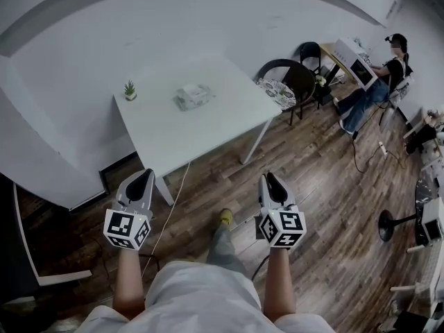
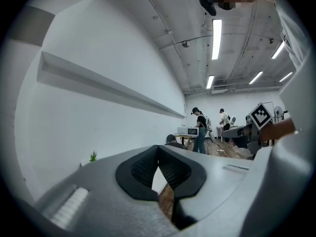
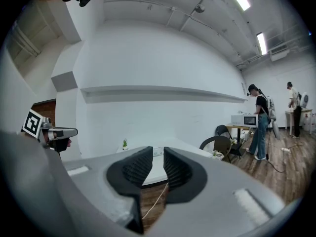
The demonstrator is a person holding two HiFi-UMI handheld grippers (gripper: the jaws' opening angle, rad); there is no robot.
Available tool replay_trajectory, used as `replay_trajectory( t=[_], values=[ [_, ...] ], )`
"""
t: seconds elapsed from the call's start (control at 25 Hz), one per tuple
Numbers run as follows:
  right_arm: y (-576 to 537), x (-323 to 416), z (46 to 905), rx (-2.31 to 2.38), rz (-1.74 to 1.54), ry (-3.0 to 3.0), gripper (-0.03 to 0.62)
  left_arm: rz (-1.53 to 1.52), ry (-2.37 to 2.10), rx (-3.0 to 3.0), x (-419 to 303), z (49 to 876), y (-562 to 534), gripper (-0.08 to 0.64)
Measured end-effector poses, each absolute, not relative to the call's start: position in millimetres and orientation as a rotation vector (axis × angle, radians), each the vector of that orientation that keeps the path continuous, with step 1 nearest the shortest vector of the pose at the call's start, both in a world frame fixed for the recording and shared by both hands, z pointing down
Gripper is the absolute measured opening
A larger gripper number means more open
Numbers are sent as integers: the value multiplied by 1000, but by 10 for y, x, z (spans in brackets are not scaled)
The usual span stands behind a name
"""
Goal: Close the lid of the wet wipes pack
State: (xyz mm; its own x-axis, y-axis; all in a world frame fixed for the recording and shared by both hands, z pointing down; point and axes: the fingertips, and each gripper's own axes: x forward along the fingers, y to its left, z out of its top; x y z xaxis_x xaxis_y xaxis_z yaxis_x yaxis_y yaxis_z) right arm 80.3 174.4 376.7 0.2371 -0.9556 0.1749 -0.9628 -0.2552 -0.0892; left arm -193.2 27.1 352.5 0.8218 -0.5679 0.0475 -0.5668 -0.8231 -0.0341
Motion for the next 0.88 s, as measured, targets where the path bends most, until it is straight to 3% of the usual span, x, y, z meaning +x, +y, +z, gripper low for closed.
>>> replay_trajectory(
  t=[0.88],
  values=[
    [-816,3147,4401,2208,481,-2076,74,-336,1200,-2896,110,4067,-1896,6]
  ],
)
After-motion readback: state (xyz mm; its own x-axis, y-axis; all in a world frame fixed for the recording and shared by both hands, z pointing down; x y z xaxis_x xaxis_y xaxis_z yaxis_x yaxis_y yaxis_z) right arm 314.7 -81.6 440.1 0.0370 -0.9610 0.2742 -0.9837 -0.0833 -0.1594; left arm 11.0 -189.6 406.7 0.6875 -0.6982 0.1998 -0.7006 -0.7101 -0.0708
